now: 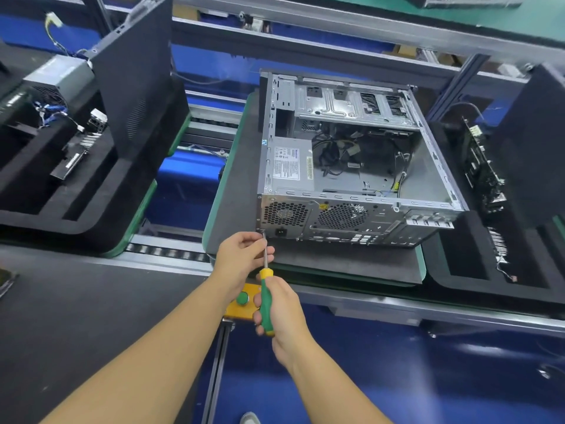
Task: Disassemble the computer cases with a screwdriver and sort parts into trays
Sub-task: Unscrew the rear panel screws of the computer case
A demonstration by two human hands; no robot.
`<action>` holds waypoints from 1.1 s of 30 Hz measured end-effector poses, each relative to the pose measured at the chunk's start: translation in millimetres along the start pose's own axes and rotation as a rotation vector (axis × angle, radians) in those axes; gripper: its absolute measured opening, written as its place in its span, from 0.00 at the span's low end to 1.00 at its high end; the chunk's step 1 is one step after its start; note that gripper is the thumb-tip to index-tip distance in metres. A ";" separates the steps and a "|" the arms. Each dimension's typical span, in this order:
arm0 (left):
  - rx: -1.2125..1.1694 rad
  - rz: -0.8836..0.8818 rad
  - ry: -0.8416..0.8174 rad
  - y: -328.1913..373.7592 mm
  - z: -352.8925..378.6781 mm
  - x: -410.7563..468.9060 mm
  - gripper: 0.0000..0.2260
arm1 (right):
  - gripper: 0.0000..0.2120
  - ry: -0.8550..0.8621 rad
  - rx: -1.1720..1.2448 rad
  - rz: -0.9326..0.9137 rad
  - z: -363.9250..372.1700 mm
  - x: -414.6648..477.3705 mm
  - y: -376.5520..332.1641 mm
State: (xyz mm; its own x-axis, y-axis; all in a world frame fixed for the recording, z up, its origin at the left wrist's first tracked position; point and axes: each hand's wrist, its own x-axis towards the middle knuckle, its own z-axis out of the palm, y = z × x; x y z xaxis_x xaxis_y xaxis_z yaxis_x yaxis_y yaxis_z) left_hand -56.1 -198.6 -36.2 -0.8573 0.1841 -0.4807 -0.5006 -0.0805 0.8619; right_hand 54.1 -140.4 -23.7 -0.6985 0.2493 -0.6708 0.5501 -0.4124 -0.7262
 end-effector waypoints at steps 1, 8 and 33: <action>-0.002 -0.002 0.002 0.2 -0.4 0.8 0.05 | 0.13 -0.002 -0.006 0.002 -0.4 0.6 -1.1; 0.036 -0.046 -0.026 -1.6 -11.9 6.2 0.07 | 0.13 -0.002 0.005 0.021 2.5 -0.1 4.0; 0.472 -0.266 -0.492 2.4 -47.5 -7.5 0.17 | 0.14 0.173 -0.053 -0.006 14.1 0.7 1.6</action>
State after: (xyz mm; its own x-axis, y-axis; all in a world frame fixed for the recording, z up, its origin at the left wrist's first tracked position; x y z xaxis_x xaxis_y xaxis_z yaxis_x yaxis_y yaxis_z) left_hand -56.6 -246.7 -38.2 -0.5049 0.5664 -0.6513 -0.4844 0.4386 0.7569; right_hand 48.1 -153.2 -23.2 -0.6150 0.4005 -0.6793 0.5727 -0.3653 -0.7339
